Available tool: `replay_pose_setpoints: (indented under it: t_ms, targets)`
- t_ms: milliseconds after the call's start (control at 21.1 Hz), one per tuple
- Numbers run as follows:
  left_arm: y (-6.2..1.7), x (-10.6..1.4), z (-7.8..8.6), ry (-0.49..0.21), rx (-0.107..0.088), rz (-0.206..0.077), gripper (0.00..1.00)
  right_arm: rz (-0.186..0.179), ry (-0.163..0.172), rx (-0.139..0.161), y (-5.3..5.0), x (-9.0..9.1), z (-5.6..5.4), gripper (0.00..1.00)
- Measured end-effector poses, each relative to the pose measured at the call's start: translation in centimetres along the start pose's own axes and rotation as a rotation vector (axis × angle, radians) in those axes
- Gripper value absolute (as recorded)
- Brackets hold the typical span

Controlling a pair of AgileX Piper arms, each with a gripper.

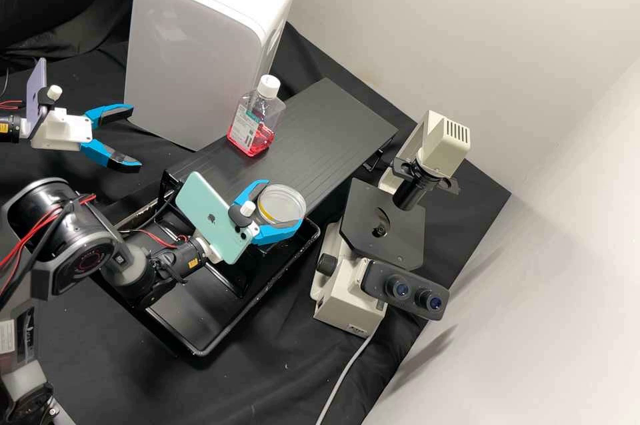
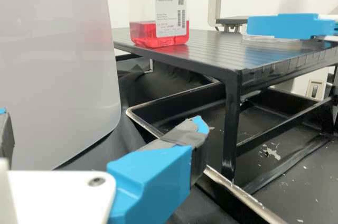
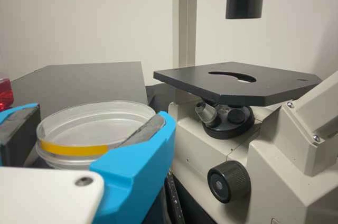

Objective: Place the lid on the petri dish

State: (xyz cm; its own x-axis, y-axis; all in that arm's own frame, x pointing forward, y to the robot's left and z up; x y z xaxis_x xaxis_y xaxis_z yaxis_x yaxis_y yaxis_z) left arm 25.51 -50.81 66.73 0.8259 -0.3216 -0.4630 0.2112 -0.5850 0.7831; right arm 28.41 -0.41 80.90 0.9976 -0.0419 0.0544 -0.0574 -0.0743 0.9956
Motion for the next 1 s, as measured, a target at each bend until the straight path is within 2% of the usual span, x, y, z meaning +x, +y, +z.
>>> replay_pose_setpoints:
  t_ms: [380, 522, 996]
  targets:
    - [-0.05, 0.0, 0.0, -0.002, 0.005, -0.002, 1.00, -0.025, 0.018, -0.001, -0.9, -0.1, -0.7, 0.00]
    - [-0.05, 0.0, 0.0, -0.002, 0.005, -0.002, 1.00, -0.041, 0.019, -0.015, -1.3, -0.4, -0.8, 0.00]
    - [-0.05, 0.0, 0.0, -0.002, 0.005, -0.002, 1.00, -0.049, 0.026, -0.014, -1.1, -2.4, -1.3, 0.00]
